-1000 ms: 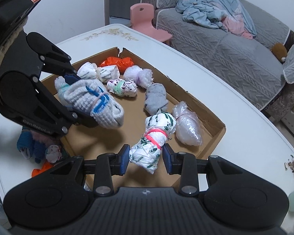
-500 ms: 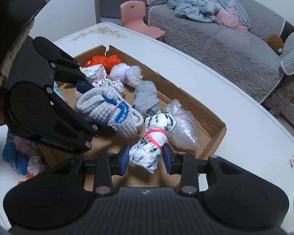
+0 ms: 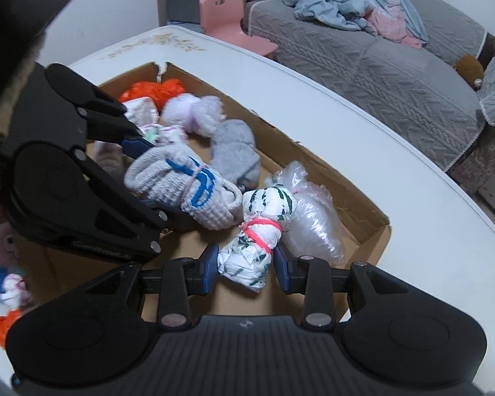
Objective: Organize objects
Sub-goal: 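Carry both bundles over the box and lower them beside the other bundles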
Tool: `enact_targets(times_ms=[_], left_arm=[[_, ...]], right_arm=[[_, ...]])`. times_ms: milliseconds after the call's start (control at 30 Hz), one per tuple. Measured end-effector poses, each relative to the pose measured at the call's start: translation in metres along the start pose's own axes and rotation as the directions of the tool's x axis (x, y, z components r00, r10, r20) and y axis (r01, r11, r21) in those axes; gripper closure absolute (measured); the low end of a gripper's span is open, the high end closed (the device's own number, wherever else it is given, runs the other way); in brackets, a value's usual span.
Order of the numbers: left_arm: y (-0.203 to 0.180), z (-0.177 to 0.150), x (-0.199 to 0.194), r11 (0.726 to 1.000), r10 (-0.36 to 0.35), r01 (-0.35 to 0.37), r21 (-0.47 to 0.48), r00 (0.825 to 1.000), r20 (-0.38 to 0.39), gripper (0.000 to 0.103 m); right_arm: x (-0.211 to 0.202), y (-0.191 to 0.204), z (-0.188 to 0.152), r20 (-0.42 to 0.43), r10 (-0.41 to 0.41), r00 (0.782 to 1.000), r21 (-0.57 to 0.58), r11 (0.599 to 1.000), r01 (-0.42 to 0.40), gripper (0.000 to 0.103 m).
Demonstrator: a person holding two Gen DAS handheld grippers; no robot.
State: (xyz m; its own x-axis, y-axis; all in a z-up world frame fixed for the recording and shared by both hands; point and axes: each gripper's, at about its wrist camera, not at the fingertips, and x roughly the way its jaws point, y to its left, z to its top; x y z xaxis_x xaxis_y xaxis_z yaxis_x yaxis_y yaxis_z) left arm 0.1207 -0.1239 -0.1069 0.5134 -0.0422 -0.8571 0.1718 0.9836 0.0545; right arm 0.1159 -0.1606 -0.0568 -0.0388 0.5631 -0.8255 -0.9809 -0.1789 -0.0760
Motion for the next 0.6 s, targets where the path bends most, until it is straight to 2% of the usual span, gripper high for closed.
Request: enact_targets(times_ms=[100,333,600], left_arm=[[-0.0005,0.0013,0.0023,1.000,0.008,-0.008,-0.019,1.000,0.005,0.036],[-0.0018,0.0017,0.0025,0.999,0.026,-0.026,-0.028,1.000,0.012,0.033],[-0.0002,0.0027,0.0014,0.998,0.050,-0.050,-0.040,0.999,-0.001,0.024]], right_arm=[[0.0020,-0.0049,-0.0015,-0.012,-0.009,1.000,0.008,1.000,0.009,0.070],[0.0017,-0.0018,-0.0065,-0.031,-0.023,0.999,0.011,1.000,0.024,0.070],[-0.0017,-0.0034,-0.0047,-0.050,-0.053,0.997,0.009,0.999,0.054,0.063]])
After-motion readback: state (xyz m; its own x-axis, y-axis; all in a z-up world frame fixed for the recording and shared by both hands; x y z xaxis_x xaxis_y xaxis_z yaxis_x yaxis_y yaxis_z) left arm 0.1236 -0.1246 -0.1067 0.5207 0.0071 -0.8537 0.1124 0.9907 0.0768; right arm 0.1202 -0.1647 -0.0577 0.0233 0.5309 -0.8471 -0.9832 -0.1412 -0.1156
